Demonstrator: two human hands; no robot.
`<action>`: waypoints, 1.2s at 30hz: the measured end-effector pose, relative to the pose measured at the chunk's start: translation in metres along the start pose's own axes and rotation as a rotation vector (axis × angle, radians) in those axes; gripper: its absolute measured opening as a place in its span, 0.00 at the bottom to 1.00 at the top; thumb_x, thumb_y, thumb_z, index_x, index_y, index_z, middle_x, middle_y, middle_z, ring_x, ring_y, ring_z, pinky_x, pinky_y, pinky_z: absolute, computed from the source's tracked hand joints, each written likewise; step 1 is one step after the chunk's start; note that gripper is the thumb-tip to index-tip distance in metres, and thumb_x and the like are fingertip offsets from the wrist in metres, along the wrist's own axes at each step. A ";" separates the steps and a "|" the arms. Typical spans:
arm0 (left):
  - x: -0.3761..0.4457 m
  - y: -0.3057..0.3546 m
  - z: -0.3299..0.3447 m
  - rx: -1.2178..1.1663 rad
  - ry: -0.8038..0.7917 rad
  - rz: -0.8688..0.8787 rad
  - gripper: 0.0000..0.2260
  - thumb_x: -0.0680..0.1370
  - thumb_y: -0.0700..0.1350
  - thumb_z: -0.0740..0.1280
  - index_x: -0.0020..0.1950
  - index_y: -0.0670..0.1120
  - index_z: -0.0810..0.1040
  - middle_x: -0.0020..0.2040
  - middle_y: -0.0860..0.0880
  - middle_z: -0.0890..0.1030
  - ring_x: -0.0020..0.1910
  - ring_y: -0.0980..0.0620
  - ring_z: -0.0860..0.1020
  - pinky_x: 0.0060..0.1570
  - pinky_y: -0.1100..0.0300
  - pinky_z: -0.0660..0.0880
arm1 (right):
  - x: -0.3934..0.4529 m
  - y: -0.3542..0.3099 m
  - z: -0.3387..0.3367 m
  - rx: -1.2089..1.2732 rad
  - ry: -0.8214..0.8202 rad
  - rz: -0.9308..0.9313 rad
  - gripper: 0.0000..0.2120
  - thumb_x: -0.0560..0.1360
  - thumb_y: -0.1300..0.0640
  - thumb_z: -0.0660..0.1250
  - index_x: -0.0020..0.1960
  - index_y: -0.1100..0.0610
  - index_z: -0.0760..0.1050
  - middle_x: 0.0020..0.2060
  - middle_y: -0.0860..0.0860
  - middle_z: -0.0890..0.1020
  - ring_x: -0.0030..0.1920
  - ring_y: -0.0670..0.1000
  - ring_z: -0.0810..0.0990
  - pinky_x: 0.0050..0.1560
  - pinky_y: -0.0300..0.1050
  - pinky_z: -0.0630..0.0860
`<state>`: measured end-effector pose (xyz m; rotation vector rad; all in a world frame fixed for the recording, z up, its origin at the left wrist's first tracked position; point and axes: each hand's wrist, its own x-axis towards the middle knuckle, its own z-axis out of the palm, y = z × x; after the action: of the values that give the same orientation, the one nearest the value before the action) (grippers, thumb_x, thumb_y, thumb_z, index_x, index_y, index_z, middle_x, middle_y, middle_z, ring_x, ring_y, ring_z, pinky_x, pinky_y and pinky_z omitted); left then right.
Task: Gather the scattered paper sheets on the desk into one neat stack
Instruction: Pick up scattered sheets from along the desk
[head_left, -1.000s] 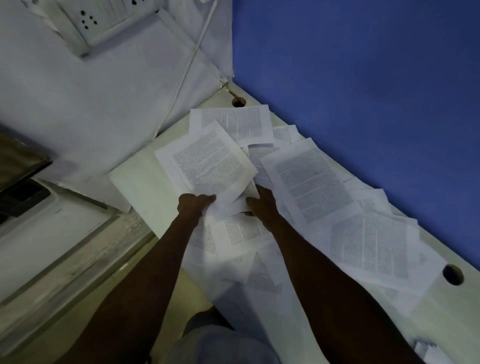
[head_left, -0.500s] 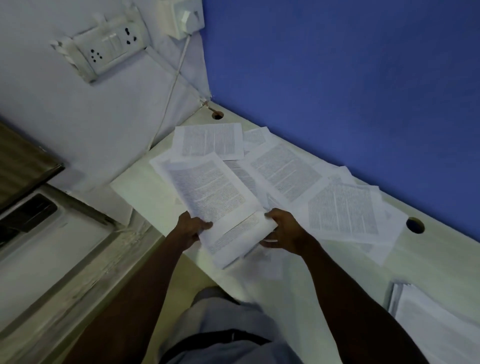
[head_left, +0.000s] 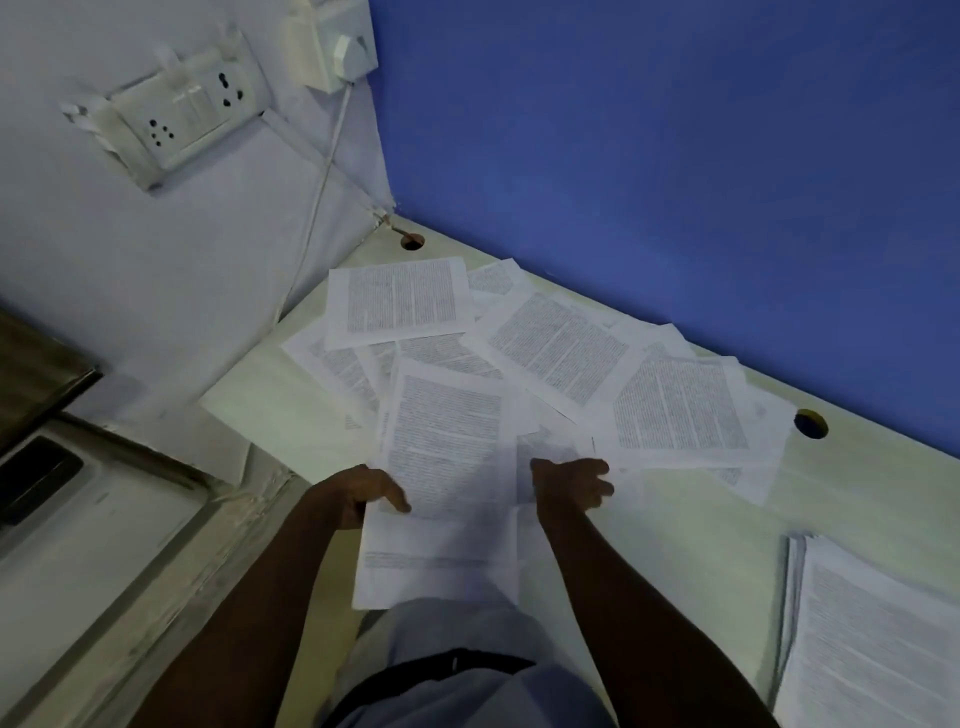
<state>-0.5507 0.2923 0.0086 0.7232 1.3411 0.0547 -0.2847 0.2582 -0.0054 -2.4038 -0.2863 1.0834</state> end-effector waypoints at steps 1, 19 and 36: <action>0.001 0.003 -0.005 -0.050 -0.029 0.019 0.13 0.66 0.32 0.79 0.49 0.40 0.86 0.51 0.39 0.85 0.48 0.40 0.84 0.51 0.48 0.82 | -0.002 -0.002 0.003 0.022 -0.042 0.039 0.45 0.74 0.51 0.76 0.79 0.65 0.53 0.76 0.67 0.62 0.74 0.68 0.67 0.74 0.60 0.69; 0.068 0.082 -0.061 -0.273 -0.129 0.032 0.23 0.75 0.59 0.72 0.59 0.42 0.84 0.53 0.42 0.85 0.49 0.43 0.83 0.47 0.52 0.80 | -0.001 -0.016 0.007 -0.204 -0.230 -0.046 0.09 0.83 0.60 0.60 0.44 0.55 0.73 0.49 0.58 0.77 0.48 0.56 0.77 0.57 0.58 0.81; 0.101 0.112 -0.043 -0.012 0.114 0.162 0.03 0.77 0.33 0.71 0.49 0.37 0.79 0.44 0.38 0.82 0.42 0.43 0.82 0.40 0.49 0.83 | -0.022 0.010 0.015 0.464 -0.363 -0.017 0.25 0.67 0.65 0.81 0.63 0.60 0.81 0.57 0.56 0.86 0.58 0.60 0.84 0.63 0.63 0.80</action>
<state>-0.5222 0.4436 -0.0242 0.8277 1.3875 0.2358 -0.3107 0.2460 -0.0047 -1.7929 -0.1519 1.4011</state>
